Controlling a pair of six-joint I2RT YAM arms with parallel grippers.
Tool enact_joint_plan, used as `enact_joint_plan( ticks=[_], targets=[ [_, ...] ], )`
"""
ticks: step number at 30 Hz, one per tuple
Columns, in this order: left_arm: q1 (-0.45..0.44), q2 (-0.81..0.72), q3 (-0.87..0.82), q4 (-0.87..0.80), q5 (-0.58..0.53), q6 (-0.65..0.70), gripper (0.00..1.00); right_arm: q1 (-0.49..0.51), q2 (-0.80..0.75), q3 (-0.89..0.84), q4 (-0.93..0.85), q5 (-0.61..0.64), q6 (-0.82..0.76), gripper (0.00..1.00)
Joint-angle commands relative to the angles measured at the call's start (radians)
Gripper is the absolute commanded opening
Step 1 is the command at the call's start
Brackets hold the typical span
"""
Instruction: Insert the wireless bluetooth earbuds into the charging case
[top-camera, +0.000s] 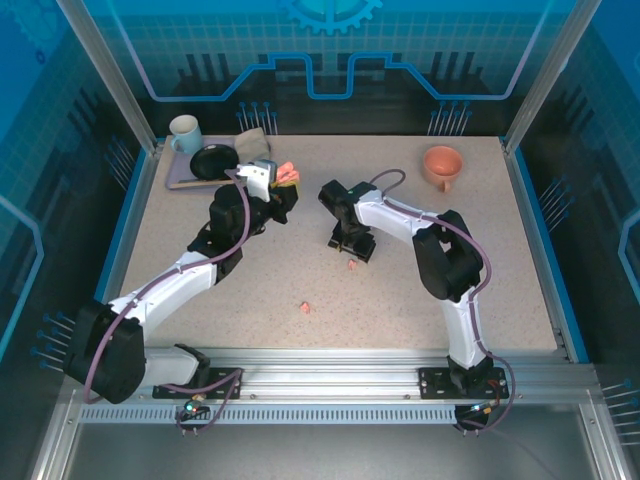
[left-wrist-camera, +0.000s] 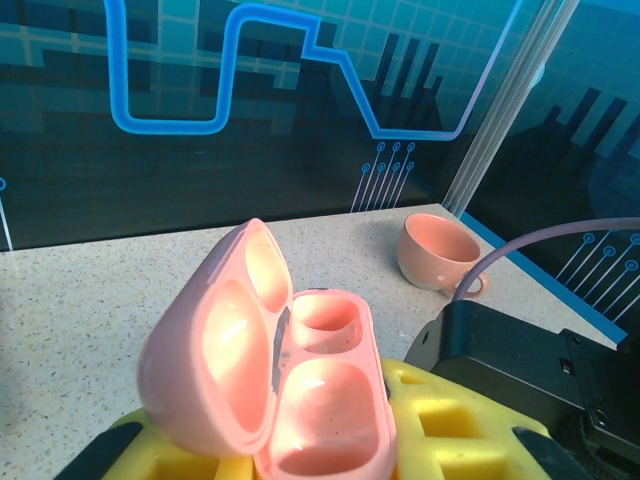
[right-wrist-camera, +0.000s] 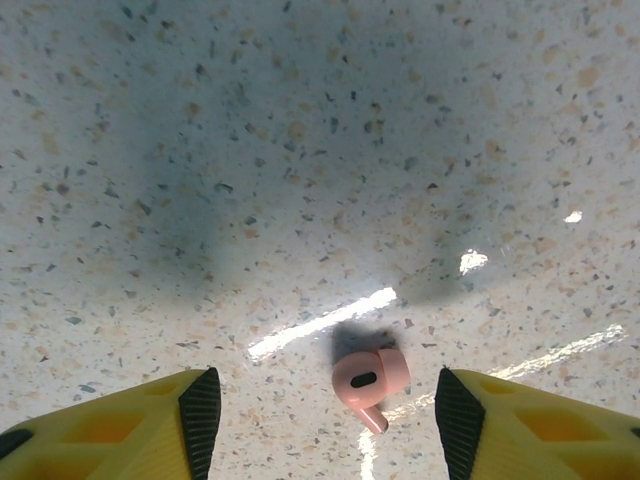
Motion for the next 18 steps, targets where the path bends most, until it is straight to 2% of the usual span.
enact_joint_plan(
  ticks=[1, 18],
  targets=[
    [0.016, -0.027, 0.0, 0.026, 0.021, -0.014, 0.0, 0.012, 0.002, -0.016, -0.015, -0.019, 0.017, 0.61],
    [0.021, -0.014, 0.004, 0.023, 0.028, -0.011, 0.0, -0.003, 0.021, -0.1, 0.049, -0.047, 0.017, 0.57]
  ],
)
